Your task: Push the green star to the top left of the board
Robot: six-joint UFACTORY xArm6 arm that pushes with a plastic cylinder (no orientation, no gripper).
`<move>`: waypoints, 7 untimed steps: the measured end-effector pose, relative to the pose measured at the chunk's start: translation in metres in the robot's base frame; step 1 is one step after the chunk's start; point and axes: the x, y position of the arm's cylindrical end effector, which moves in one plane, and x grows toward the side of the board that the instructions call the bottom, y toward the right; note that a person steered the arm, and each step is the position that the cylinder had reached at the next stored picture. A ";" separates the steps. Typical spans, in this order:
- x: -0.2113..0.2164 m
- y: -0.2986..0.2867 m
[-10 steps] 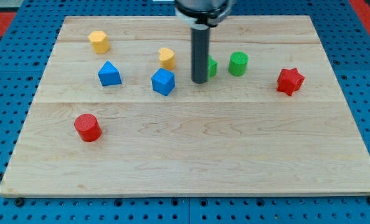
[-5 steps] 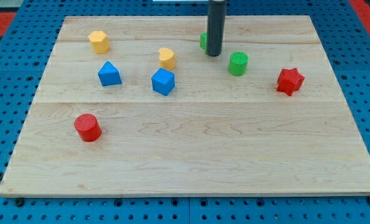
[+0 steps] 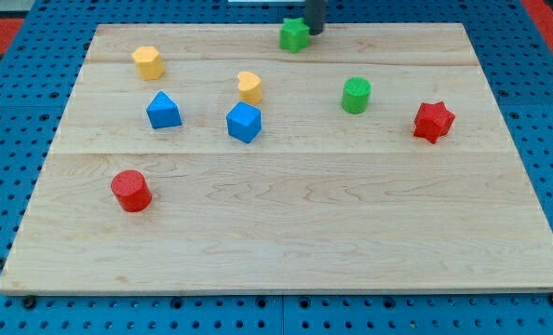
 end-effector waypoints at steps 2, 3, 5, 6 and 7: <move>0.003 -0.020; 0.009 -0.037; 0.011 -0.070; 0.039 -0.050; 0.034 -0.105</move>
